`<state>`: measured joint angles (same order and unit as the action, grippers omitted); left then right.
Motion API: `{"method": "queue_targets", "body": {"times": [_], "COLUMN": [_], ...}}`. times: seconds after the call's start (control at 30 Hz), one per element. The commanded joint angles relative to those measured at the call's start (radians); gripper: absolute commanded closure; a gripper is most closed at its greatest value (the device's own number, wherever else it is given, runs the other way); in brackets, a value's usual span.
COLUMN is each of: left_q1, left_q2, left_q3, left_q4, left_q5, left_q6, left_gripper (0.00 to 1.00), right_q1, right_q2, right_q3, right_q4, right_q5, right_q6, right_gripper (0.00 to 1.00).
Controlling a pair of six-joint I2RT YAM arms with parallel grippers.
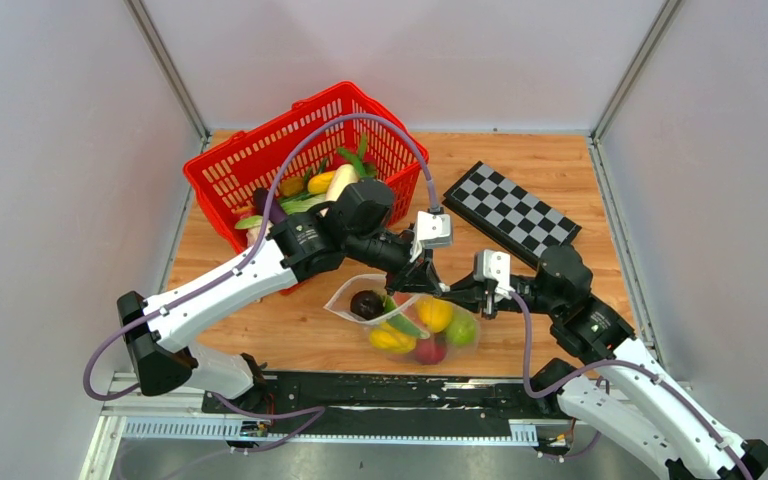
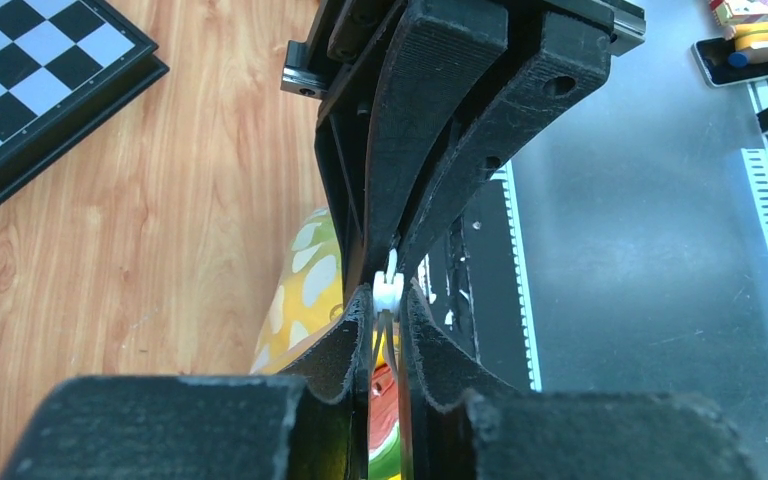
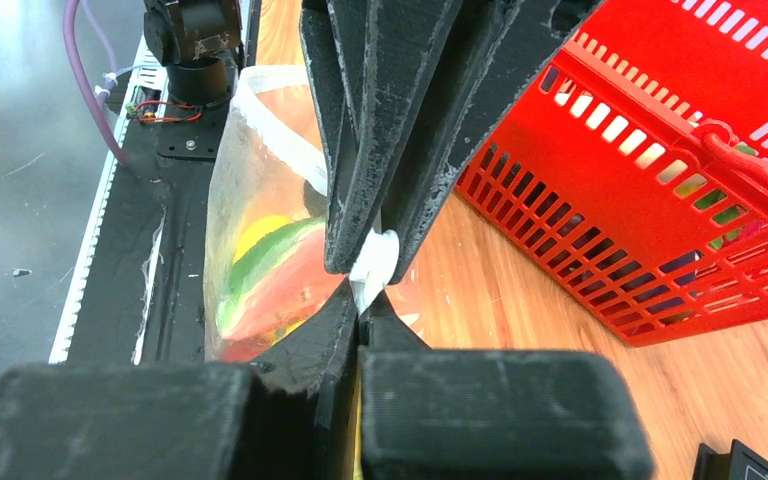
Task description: Place the food in the zip-top bag and seal the zipper
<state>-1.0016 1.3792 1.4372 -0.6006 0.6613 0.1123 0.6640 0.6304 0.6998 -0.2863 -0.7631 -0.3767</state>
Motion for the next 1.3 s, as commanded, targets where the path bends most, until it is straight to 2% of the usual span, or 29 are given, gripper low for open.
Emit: {"method": "queue_targets", "body": {"times": [0.0, 0.83, 1.2, 1.27], "left_q1": [-0.004, 0.016, 0.026, 0.026], "left_q2": [-0.029, -0.111, -0.117, -0.099], "left_q3": [0.027, -0.048, -0.013, 0.004], "left_q4": [-0.032, -0.174, -0.111, -0.106], "left_q5": [-0.010, -0.225, -0.156, -0.121], "left_q6": [0.025, 0.078, 0.010, 0.001], "left_gripper": [1.00, 1.00, 1.00, 1.00], "right_q1": [-0.004, -0.004, -0.004, -0.004], "right_q2": [-0.039, -0.139, -0.120, -0.105], "right_q3": [-0.016, -0.080, -0.038, -0.007], "right_q4": [0.066, 0.083, 0.063, 0.048], "right_q5": [0.043, 0.135, 0.090, 0.054], "right_q6": [0.030, 0.075, 0.094, 0.082], "right_gripper": [1.00, 1.00, 1.00, 0.92]}}
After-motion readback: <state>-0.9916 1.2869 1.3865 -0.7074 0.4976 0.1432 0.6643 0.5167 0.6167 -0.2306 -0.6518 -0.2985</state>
